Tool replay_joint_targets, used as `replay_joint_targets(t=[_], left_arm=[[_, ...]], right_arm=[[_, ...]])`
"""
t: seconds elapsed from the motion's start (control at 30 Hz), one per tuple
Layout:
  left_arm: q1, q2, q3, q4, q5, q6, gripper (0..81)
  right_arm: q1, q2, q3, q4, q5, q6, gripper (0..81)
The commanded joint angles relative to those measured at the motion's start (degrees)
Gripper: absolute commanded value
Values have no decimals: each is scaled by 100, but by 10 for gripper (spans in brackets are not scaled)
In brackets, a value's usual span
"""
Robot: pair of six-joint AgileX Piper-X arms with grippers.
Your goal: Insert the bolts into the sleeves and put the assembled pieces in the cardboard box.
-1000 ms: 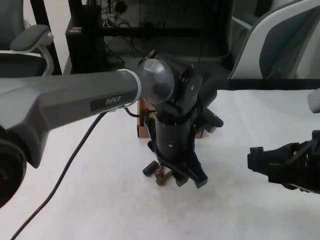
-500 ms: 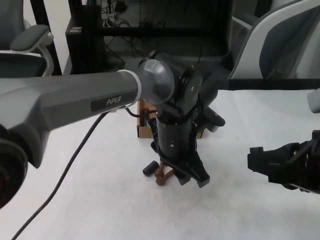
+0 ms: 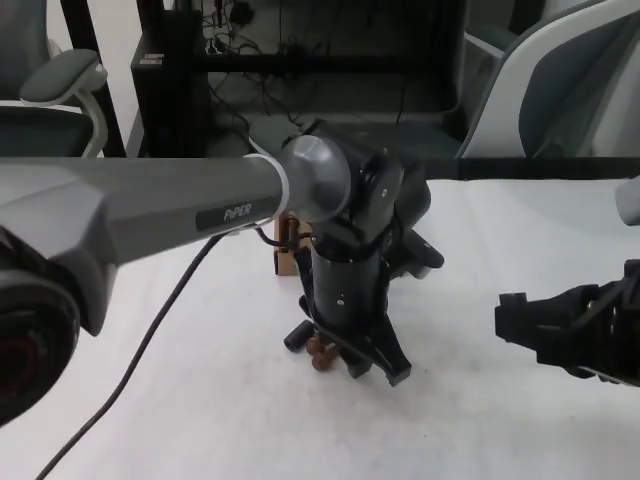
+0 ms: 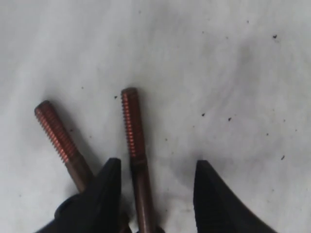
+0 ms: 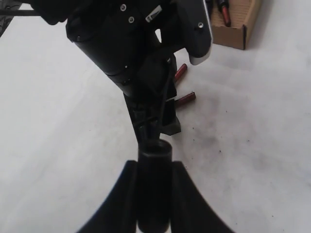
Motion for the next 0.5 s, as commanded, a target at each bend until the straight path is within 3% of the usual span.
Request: replay_joint_targets(t=[0.0, 0.37, 0.47], left_arm=[[86, -25, -32, -53, -91, 2, 473], [196, -25, -32, 126, 31, 2, 473], [169, -25, -32, 125, 48, 2, 423]], right_arm=[[-32, 1, -26, -110, -41, -9, 4], [-32, 1, -26, -199, -41, -9, 4], [-32, 1, -44, -204, -41, -9, 4]])
